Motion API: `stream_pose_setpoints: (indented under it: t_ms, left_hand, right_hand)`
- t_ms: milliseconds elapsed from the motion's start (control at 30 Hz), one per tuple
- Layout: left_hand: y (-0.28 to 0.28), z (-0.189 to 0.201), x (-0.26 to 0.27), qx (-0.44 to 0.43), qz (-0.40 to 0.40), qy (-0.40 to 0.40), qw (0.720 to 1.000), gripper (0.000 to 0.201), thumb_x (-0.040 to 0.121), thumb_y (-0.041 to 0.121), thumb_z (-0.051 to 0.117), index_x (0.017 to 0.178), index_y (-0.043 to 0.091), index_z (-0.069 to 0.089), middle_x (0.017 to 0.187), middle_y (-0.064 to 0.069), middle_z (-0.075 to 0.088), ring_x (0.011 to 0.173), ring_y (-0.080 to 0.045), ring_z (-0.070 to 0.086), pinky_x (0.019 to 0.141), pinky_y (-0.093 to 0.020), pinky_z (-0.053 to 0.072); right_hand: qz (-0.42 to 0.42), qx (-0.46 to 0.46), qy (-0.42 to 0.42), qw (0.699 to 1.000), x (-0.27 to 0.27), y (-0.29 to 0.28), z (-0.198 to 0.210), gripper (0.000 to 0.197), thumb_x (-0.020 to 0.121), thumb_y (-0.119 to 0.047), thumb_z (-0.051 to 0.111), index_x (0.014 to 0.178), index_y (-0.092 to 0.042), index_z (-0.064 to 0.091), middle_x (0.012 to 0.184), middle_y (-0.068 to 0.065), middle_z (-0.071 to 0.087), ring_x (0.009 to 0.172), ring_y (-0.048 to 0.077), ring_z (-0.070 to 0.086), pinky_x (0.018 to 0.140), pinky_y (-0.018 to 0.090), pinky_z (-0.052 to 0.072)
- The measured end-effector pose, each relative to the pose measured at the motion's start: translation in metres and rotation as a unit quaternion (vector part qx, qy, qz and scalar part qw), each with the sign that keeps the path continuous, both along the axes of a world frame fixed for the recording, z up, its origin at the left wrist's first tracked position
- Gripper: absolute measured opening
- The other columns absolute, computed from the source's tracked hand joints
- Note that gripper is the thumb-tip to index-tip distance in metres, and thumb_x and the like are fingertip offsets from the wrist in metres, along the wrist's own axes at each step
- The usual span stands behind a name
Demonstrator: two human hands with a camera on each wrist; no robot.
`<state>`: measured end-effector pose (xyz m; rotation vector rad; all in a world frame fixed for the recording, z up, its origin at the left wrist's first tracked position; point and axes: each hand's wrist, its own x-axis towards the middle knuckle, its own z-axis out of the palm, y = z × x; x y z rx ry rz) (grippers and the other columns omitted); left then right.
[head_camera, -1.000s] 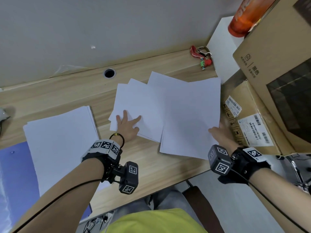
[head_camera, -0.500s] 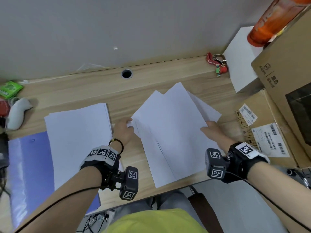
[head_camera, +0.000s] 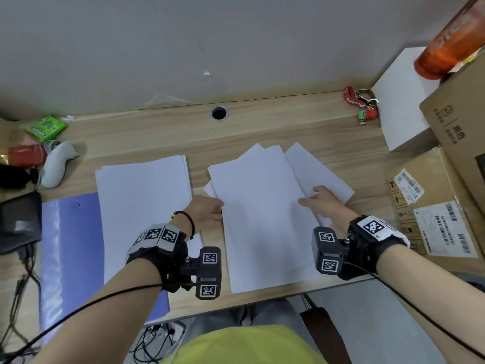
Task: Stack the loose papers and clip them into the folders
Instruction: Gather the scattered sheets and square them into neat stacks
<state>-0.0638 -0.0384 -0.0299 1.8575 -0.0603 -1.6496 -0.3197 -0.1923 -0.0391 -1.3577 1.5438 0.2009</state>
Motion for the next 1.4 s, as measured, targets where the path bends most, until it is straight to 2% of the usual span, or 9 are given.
stream_pose_setpoints:
  t_ms: [167, 300, 500, 567, 700, 800, 867, 1033, 1400]
  left_hand:
    - [0.0, 0.001, -0.01, -0.04, -0.003, -0.016, 0.999, 0.026, 0.096, 0.003, 0.049, 0.12, -0.002, 0.058, 0.115, -0.015, 0.064, 0.085, -0.019, 0.064, 0.056, -0.023, 0.057]
    - [0.004, -0.007, -0.012, -0.051, -0.026, -0.041, 0.998, 0.034, 0.094, 0.001, 0.052, 0.128, 0.001, 0.054, 0.122, -0.014, 0.064, 0.102, -0.028, 0.066, 0.074, -0.031, 0.057]
    - [0.007, -0.012, -0.02, -0.05, -0.037, -0.094, 0.994, 0.05, 0.086, -0.006, 0.061, 0.131, 0.004, 0.041, 0.128, -0.013, 0.055, 0.115, -0.035, 0.057, 0.097, -0.05, 0.048]
    - [0.007, -0.014, -0.023, -0.064, -0.058, -0.107, 0.99, 0.046, 0.086, -0.004, 0.062, 0.127, 0.008, 0.047, 0.129, -0.012, 0.056, 0.115, -0.032, 0.058, 0.098, -0.047, 0.049]
    - [-0.011, -0.01, -0.027, -0.108, -0.068, -0.139, 0.982, 0.032, 0.091, 0.008, 0.06, 0.121, 0.015, 0.054, 0.121, -0.005, 0.061, 0.106, -0.023, 0.061, 0.095, -0.039, 0.05]
    - [-0.029, -0.007, -0.026, -0.12, -0.036, -0.168, 0.978, 0.032, 0.094, 0.014, 0.052, 0.126, 0.016, 0.053, 0.109, -0.002, 0.061, 0.091, -0.016, 0.058, 0.077, -0.023, 0.047]
    - [-0.037, -0.009, -0.025, -0.118, -0.057, -0.174, 0.976, 0.035, 0.094, 0.013, 0.048, 0.128, 0.02, 0.052, 0.121, -0.001, 0.058, 0.102, -0.016, 0.057, 0.086, -0.024, 0.046]
    - [-0.049, -0.011, -0.036, -0.096, -0.16, -0.165, 0.968, 0.049, 0.096, 0.008, 0.046, 0.144, 0.013, 0.038, 0.147, -0.006, 0.042, 0.133, -0.022, 0.042, 0.098, -0.024, 0.034]
    - [-0.05, -0.015, -0.052, -0.042, -0.285, -0.14, 0.947, 0.05, 0.088, 0.018, 0.06, 0.136, 0.012, 0.044, 0.132, -0.009, 0.055, 0.109, -0.024, 0.057, 0.082, -0.031, 0.049]
  right_hand:
    - [0.007, 0.021, 0.002, 1.0, -0.008, 0.013, -0.012, 0.047, 0.082, -0.033, 0.071, 0.122, -0.012, 0.057, 0.128, 0.005, 0.057, 0.117, 0.02, 0.052, 0.101, 0.032, 0.04]
    - [-0.017, 0.031, -0.04, 0.999, -0.008, 0.025, -0.014, 0.034, 0.083, -0.027, 0.071, 0.111, -0.014, 0.056, 0.113, 0.002, 0.058, 0.102, 0.016, 0.054, 0.085, 0.026, 0.043]
    - [-0.106, 0.071, -0.108, 0.986, -0.002, 0.044, -0.026, 0.068, 0.073, -0.029, 0.078, 0.125, -0.018, 0.036, 0.127, 0.0, 0.052, 0.108, 0.02, 0.058, 0.081, 0.039, 0.053]
    - [-0.109, 0.091, -0.135, 0.981, -0.001, 0.053, -0.018, 0.052, 0.083, -0.023, 0.071, 0.125, -0.02, 0.041, 0.119, -0.002, 0.059, 0.1, 0.019, 0.063, 0.069, 0.032, 0.052]
    - [-0.108, 0.047, -0.152, 0.981, -0.013, 0.054, -0.01, 0.019, 0.092, -0.014, 0.058, 0.11, -0.02, 0.06, 0.11, 0.0, 0.068, 0.095, 0.02, 0.065, 0.084, 0.033, 0.053]
    - [-0.266, -0.041, -0.134, 0.954, -0.041, 0.047, -0.009, 0.028, 0.092, -0.004, 0.052, 0.119, -0.005, 0.056, 0.11, 0.008, 0.064, 0.09, 0.022, 0.061, 0.071, 0.022, 0.052]
    - [-0.312, -0.061, -0.051, 0.947, -0.06, 0.047, -0.004, 0.034, 0.091, -0.011, 0.052, 0.119, 0.008, 0.051, 0.12, 0.025, 0.058, 0.102, 0.035, 0.06, 0.085, 0.036, 0.05]
    - [-0.353, -0.016, -0.011, 0.935, -0.081, 0.055, -0.018, 0.037, 0.093, -0.015, 0.052, 0.125, 0.002, 0.044, 0.12, 0.014, 0.052, 0.106, 0.032, 0.053, 0.086, 0.038, 0.043]
    - [-0.32, 0.043, -0.064, 0.944, -0.053, 0.03, -0.03, 0.05, 0.085, -0.012, 0.062, 0.13, 0.0, 0.044, 0.127, 0.014, 0.053, 0.117, 0.034, 0.052, 0.099, 0.048, 0.044]
